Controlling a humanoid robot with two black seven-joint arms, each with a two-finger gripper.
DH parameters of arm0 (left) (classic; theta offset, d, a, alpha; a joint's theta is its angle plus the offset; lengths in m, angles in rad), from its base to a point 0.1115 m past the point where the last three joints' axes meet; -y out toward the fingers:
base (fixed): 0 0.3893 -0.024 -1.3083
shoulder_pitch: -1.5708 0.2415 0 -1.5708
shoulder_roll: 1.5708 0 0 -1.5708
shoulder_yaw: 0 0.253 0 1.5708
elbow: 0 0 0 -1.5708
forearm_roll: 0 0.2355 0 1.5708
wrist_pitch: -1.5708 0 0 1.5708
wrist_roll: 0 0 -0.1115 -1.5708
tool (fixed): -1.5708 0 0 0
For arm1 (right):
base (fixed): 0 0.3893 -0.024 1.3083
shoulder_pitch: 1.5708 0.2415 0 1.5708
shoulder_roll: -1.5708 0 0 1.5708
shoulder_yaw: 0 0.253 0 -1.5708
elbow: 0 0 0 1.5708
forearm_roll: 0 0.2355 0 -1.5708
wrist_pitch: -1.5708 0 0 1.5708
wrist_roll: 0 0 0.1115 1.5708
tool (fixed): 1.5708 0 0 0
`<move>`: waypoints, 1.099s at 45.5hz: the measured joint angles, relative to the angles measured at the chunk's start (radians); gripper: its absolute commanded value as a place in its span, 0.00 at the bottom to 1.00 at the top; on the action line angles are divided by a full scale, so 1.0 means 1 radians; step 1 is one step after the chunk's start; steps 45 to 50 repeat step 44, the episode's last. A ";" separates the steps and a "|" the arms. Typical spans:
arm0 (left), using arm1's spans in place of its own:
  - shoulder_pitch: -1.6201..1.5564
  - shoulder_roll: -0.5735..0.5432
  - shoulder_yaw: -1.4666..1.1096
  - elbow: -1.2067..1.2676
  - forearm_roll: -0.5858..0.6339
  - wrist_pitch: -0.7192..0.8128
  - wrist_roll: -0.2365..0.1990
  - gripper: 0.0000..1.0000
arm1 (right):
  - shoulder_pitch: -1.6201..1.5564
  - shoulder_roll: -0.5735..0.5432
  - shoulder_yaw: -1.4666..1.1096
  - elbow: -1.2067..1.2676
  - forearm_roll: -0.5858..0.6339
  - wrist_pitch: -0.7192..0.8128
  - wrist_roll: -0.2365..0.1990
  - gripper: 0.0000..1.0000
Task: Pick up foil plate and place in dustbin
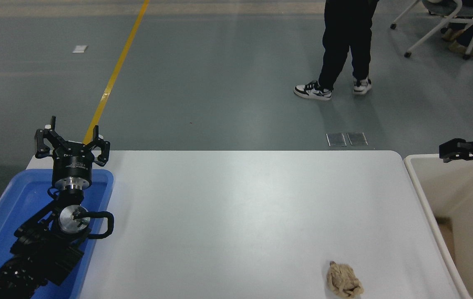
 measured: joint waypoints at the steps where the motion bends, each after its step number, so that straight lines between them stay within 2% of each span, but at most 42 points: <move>1: 0.000 0.000 0.000 0.000 0.000 0.000 0.000 0.99 | 0.018 0.010 -0.002 0.011 0.018 0.014 0.000 1.00; 11: 0.001 0.000 0.000 0.000 -0.001 0.001 0.000 0.99 | 0.171 0.153 -0.020 0.095 0.173 0.113 0.000 1.00; 24: 0.001 0.000 0.000 0.000 -0.003 0.002 -0.001 0.99 | 0.232 0.304 -0.074 0.120 0.243 0.151 0.000 1.00; 33: 0.001 0.000 0.000 0.000 -0.004 0.002 -0.001 0.99 | 0.245 0.343 -0.131 0.120 0.259 0.159 0.000 1.00; 50: 0.001 0.000 -0.001 0.000 -0.004 0.002 -0.003 0.99 | 0.251 0.344 -0.157 0.122 0.265 0.162 0.003 0.99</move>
